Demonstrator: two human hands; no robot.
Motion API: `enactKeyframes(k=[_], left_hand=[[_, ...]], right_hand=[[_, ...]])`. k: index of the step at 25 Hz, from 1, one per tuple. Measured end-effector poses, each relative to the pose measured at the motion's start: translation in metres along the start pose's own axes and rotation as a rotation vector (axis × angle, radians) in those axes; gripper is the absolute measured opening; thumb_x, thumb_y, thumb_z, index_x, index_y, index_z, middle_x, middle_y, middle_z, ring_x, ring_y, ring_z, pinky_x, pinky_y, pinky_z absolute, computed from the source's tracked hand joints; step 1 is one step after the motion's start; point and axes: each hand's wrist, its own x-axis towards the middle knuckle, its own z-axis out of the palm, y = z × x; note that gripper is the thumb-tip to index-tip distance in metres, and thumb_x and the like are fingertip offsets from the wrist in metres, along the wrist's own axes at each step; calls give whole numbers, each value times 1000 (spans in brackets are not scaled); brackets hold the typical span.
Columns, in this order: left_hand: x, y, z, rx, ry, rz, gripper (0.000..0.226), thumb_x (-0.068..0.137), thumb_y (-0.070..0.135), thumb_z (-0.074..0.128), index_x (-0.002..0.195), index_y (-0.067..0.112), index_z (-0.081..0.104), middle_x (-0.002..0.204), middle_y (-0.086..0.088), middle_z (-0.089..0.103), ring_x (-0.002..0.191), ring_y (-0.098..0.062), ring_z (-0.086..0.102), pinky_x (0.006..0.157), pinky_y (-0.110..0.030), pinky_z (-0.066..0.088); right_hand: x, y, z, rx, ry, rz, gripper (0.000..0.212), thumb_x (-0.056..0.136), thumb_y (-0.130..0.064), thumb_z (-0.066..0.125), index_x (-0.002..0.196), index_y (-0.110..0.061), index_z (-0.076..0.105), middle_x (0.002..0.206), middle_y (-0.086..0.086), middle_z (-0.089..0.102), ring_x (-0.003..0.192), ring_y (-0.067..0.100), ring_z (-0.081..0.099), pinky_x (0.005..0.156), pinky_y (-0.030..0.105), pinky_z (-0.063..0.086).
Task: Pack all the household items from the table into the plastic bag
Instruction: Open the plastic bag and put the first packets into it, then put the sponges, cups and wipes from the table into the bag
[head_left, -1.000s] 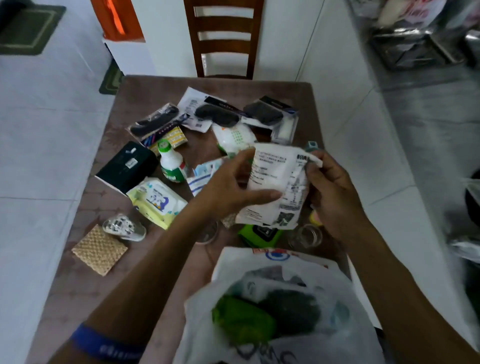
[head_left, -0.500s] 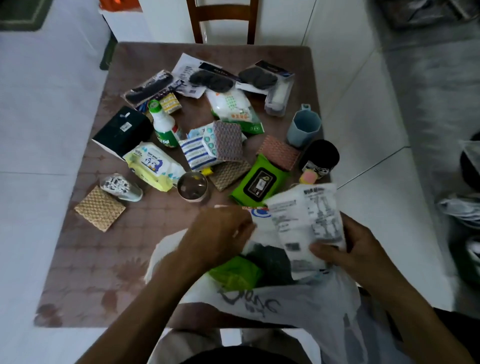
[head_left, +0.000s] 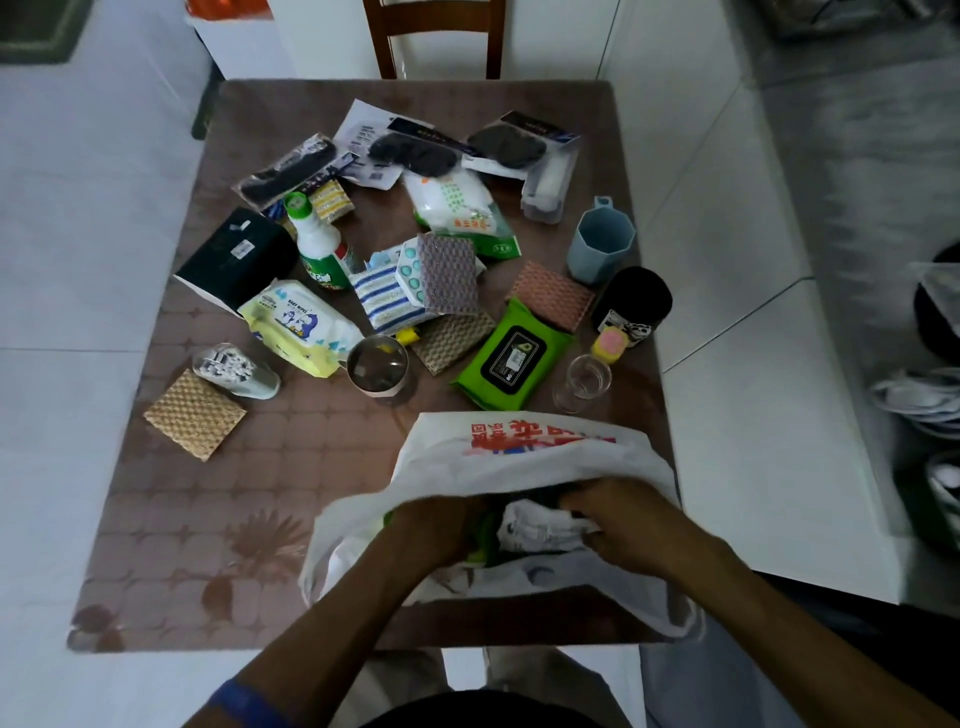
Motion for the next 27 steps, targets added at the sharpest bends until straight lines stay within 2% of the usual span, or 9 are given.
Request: enactKeyframes(k=[4, 8, 12, 15, 17, 19, 22, 25, 27], left_hand=[[7, -1, -8, 20, 13, -110, 56, 90, 28, 60, 142, 17, 43, 146, -8, 45, 136, -30, 40, 113, -41, 34], [11, -12, -19, -170, -25, -150, 63, 90, 27, 62, 147, 24, 35, 151, -4, 39, 135, -26, 40, 111, -39, 37], [15, -9, -31, -207, 165, -123, 63, 93, 38, 58, 147, 18, 35, 151, -6, 40, 135, -26, 41, 110, -35, 36], [10, -7, -30, -181, 178, -122, 59, 93, 39, 58, 145, 17, 39, 149, -7, 43, 134, -27, 42, 108, -36, 37], [0, -3, -28, -243, 161, -110, 54, 92, 38, 59, 141, 21, 45, 145, -4, 48, 130, -26, 46, 106, -35, 40], [-18, 2, -22, -216, 175, -35, 57, 84, 44, 67, 136, 28, 49, 142, 2, 51, 128, -23, 48, 104, -33, 41], [-50, 10, -3, 145, -4, 81, 80, 67, 61, 74, 136, 28, 47, 143, 3, 48, 132, -27, 42, 111, -43, 33], [-70, 1, 9, 336, -191, 88, 61, 87, 28, 65, 141, 7, 44, 153, -10, 37, 141, -27, 29, 116, -33, 23], [-82, -13, -7, 335, -276, 85, 42, 87, 12, 63, 127, -2, 57, 139, -17, 53, 134, -29, 42, 110, -26, 33]], right_hand=[[20, -17, 29, -96, -221, 128, 53, 94, -34, 57, 143, -21, 43, 147, 5, 45, 133, 26, 43, 108, 32, 35], [-1, -18, 35, -76, -93, 201, 49, 97, -41, 49, 142, -23, 41, 141, 9, 49, 133, 25, 43, 113, 31, 28], [-49, -4, 51, -432, -325, 17, 76, 79, -59, 64, 140, -20, 41, 143, 12, 47, 126, 34, 47, 104, 46, 36], [-61, 0, 67, -519, -435, 48, 86, 70, -43, 82, 142, -16, 44, 147, 16, 43, 136, 40, 39, 112, 55, 28], [-59, -2, 72, -545, -384, 159, 65, 62, -38, 90, 121, -20, 66, 128, 13, 64, 121, 35, 58, 98, 51, 47], [-54, 3, 80, -452, -289, 213, 42, 82, -37, 74, 120, -21, 66, 129, 9, 63, 123, 35, 55, 101, 49, 45], [-46, 15, 62, 85, -230, 429, 34, 85, -26, 68, 117, -17, 61, 119, 9, 65, 111, 30, 62, 97, 50, 49], [-67, 10, 31, 435, -5, 234, 22, 83, -21, 72, 105, -16, 68, 100, -2, 75, 92, 16, 71, 82, 36, 58], [-75, -3, 4, 302, 86, 50, 8, 92, -35, 63, 95, -40, 69, 94, -27, 69, 90, -1, 67, 79, 23, 55]])
